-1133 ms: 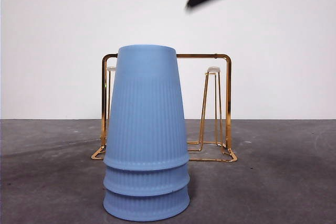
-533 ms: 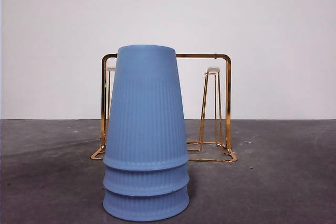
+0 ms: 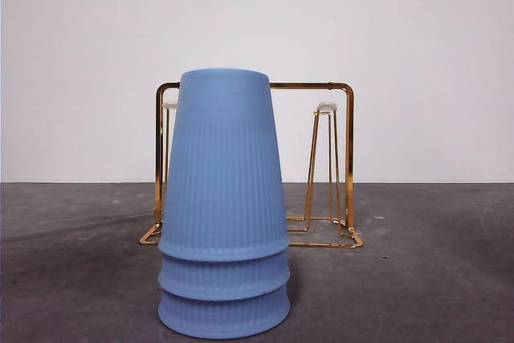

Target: The left arm pick up the left cup on cup holder and place it on desk, then the right arm insert the right cup into the first cup, and then the left arm insert the mid cup into the first cup

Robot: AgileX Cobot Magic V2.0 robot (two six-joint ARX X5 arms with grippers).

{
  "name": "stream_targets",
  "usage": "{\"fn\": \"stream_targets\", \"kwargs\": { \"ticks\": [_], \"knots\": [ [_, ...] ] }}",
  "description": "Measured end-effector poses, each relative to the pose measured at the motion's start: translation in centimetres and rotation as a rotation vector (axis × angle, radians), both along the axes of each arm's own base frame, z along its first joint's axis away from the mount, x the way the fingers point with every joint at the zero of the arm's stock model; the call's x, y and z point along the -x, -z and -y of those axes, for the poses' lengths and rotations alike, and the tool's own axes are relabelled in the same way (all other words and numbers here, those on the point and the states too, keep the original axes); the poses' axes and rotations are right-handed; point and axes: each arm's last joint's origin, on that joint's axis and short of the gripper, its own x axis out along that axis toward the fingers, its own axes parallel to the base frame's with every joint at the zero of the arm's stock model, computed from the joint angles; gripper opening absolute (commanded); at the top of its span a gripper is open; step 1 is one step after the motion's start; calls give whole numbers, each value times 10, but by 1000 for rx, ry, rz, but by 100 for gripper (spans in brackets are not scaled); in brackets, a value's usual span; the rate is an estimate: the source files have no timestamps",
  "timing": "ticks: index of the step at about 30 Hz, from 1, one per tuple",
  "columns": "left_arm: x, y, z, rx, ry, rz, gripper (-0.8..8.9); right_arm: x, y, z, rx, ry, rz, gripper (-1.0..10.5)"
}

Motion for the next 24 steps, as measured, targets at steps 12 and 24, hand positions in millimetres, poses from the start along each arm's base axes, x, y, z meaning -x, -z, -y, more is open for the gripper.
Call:
{"fn": "stream_targets", "kwargs": {
  "ticks": [12, 24],
  "knots": [
    [-5, 12, -12, 59, -123, 47, 21, 0, 0, 1, -3, 0, 1, 23],
    [-27, 157, -59, 179, -701, 410, 21, 0, -1, 0, -7, 0, 5, 23]
  ]
}}
